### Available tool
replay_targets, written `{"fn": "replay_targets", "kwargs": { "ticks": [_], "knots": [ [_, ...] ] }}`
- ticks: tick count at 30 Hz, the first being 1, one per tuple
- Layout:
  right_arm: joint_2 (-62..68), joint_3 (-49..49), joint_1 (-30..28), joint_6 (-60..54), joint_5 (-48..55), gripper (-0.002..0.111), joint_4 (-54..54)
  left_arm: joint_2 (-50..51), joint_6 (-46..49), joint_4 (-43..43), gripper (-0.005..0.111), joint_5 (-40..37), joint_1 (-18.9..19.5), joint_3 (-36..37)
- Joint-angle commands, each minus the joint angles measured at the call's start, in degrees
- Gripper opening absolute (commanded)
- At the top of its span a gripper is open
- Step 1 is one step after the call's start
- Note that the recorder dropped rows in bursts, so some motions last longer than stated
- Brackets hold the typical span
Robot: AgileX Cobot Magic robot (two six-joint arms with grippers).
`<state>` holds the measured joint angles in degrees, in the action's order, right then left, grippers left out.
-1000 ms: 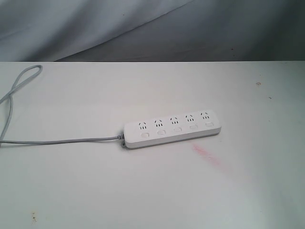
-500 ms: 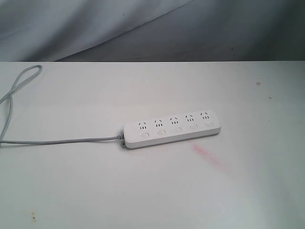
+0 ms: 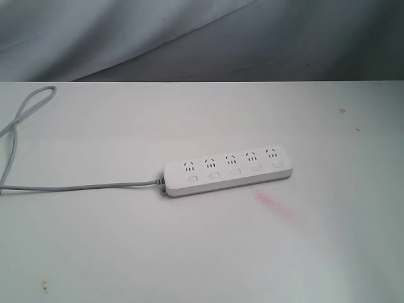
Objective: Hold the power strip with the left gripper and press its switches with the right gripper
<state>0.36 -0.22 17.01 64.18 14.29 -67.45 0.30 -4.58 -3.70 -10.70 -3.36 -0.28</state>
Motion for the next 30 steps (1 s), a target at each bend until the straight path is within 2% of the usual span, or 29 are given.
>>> {"fn": "replay_targets", "kwargs": {
  "ticks": [1, 15, 16, 21, 23, 30],
  "knots": [
    [-0.4, 0.2, -0.4, -1.1, -2.1, 0.000, -0.2, -0.3, 0.4, -0.2, 0.000, 0.4, -0.2, 0.3],
    [-0.4, 0.2, -0.4, -3.0, -1.8, 0.000, 3.0, -0.3, 0.4, -0.2, 0.000, 0.4, -0.2, 0.3],
    [-0.4, 0.2, -0.4, -6.3, -1.5, 0.000, 7.1, -0.3, 0.4, -0.2, 0.000, 0.4, -0.2, 0.3],
    [-0.4, 0.2, -0.4, -39.4, -2.2, 0.000, 33.3, -0.3, 0.4, -0.2, 0.000, 0.4, -0.2, 0.3],
    [-0.4, 0.2, -0.4, -48.6, -3.1, 0.000, 41.1, -0.3, 0.4, -0.2, 0.000, 0.4, -0.2, 0.3],
    [-0.4, 0.2, -0.4, -65.4, -6.6, 0.000, 58.4, -0.3, 0.4, -0.2, 0.000, 0.4, -0.2, 0.3]
  ]
}}
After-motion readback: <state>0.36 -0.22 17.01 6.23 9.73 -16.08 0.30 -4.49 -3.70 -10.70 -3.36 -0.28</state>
